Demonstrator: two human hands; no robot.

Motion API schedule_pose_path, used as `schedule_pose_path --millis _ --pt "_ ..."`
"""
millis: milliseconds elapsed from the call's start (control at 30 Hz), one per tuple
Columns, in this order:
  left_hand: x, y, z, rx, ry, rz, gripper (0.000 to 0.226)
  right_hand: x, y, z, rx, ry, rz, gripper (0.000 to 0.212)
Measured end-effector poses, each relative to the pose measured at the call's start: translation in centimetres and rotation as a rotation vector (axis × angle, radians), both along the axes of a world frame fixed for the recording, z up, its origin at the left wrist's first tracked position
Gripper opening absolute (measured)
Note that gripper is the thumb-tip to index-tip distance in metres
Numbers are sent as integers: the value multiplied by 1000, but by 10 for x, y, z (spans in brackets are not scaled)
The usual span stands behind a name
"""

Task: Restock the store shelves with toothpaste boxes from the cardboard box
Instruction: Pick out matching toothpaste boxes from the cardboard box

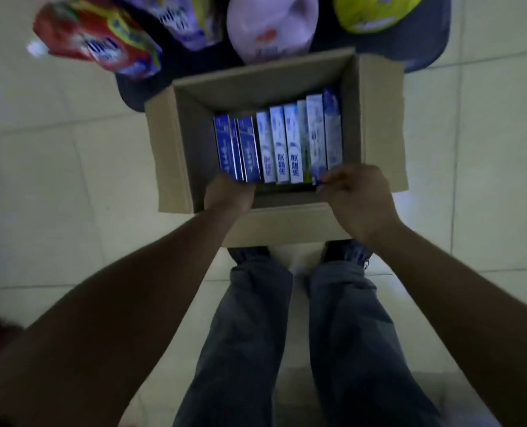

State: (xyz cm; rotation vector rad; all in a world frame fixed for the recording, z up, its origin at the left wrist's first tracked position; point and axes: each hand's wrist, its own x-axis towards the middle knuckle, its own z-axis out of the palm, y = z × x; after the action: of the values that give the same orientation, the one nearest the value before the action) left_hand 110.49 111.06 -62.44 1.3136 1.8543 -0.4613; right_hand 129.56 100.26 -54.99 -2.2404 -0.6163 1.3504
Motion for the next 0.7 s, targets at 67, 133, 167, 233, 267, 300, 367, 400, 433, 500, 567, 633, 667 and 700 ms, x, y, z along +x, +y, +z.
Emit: schedule_pose_path --millis 67,133,167,233,267,300,367,400,433,500,567,633,667,700 --pt "-1 10 -41 21 57 -20 63 -2 5 -27 34 -13 21 10" --pt "-3 21 -76 61 97 -16 69 -4 10 -48 55 -21 36 10" --pt "-3 25 -92 65 119 2 71 -5 12 -57 68 -22 53 11" --pt "0 30 -121 56 175 31 83 -8 15 -72 100 -22 89 15" --pt "3 32 -135 51 197 23 90 -9 17 -79 114 -24 97 16" --pt "7 33 -148 34 210 9 96 -10 18 -85 120 -15 92 16" --pt "12 34 -170 -38 235 -17 103 -12 19 -96 118 28 69 14" --pt "13 35 -179 -71 260 -40 102 -14 19 -100 116 46 65 12" --pt "12 37 -186 -94 278 -61 99 -15 19 -104 115 59 63 10" --pt "12 42 -198 -74 276 -31 91 -17 19 -112 111 77 63 10" --pt "15 46 -207 -16 334 17 79 -18 18 -119 107 84 78 12" --pt "18 46 -212 36 403 30 63 -20 17 -123 104 85 92 14" --pt "18 46 -213 55 386 47 61 -21 17 -125 101 86 100 15" --pt "18 46 -213 62 343 67 62 -21 17 -125 95 91 108 16"
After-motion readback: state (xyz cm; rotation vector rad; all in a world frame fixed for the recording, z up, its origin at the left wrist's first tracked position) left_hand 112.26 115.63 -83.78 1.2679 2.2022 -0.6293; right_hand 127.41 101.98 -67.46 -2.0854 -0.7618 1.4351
